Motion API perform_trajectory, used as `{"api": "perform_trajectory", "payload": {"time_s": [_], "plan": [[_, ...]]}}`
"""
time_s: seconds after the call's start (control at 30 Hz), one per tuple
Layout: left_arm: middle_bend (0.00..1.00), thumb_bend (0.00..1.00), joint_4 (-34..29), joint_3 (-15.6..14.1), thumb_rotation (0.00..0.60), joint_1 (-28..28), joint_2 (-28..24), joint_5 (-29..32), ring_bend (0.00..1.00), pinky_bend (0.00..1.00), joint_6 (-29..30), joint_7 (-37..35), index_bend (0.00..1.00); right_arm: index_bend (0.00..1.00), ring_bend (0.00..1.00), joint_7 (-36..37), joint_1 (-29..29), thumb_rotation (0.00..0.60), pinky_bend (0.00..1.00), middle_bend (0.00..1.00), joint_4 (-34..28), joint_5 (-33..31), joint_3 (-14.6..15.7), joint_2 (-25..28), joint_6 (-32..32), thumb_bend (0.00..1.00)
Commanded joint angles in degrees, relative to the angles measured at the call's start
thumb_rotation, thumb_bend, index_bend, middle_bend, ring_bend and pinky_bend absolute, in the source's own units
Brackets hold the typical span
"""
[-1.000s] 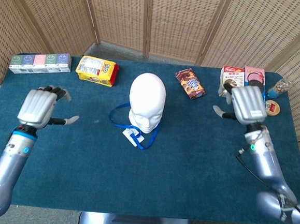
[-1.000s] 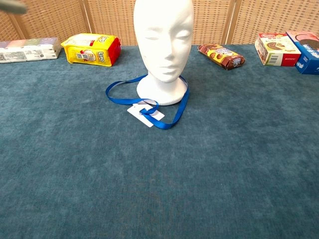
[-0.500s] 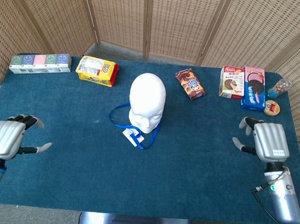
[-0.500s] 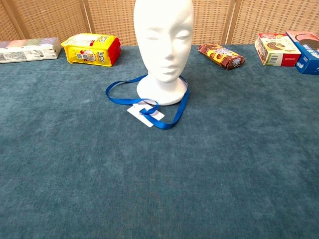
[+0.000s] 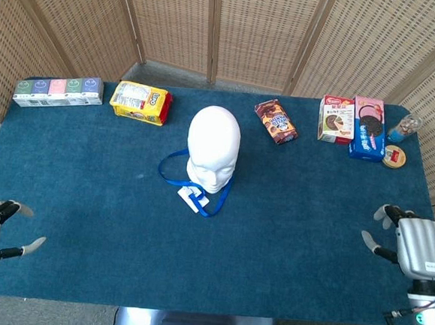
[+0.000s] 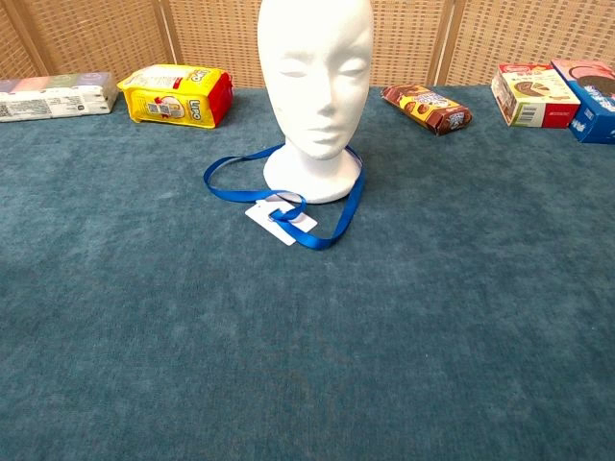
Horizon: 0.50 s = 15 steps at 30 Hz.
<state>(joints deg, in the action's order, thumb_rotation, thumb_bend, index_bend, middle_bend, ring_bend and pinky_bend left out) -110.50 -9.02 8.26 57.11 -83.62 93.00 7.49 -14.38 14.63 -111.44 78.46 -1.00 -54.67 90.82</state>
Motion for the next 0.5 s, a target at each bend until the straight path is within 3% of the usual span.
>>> {"api": "perform_trajectory", "payload": {"time_s": [0.03, 0.23, 0.5], "plan": [[0.41, 0.09, 1.09, -1.10, 0.331, -2.62, 0.85, -2.26, 0.37, 0.40, 2.22, -0.92, 0.41, 0.50, 0.63, 0.04, -2.44, 0.476, 0.76, 0.58, 0.45, 2.35, 1.68, -0.14, 1.53, 0.28], [0.41, 0.08, 1.85, -2.29, 0.329, -6.54, 1.71, -4.38, 0.37, 0.40, 4.69, -1.44, 0.41, 0.50, 0.63, 1.11, -5.11, 0.476, 0.76, 0.58, 1.19, 3.90, 2.54, -0.59, 2.58, 0.28], [0.41, 0.08, 0.95, -1.79, 0.329, -8.41, 1.47, -5.26, 0.37, 0.40, 4.65, -1.82, 0.41, 0.50, 0.62, 3.25, -6.83, 0.475, 0.76, 0.57, 2.94, 5.42, 2.18, -1.16, 2.76, 0.28]]}}
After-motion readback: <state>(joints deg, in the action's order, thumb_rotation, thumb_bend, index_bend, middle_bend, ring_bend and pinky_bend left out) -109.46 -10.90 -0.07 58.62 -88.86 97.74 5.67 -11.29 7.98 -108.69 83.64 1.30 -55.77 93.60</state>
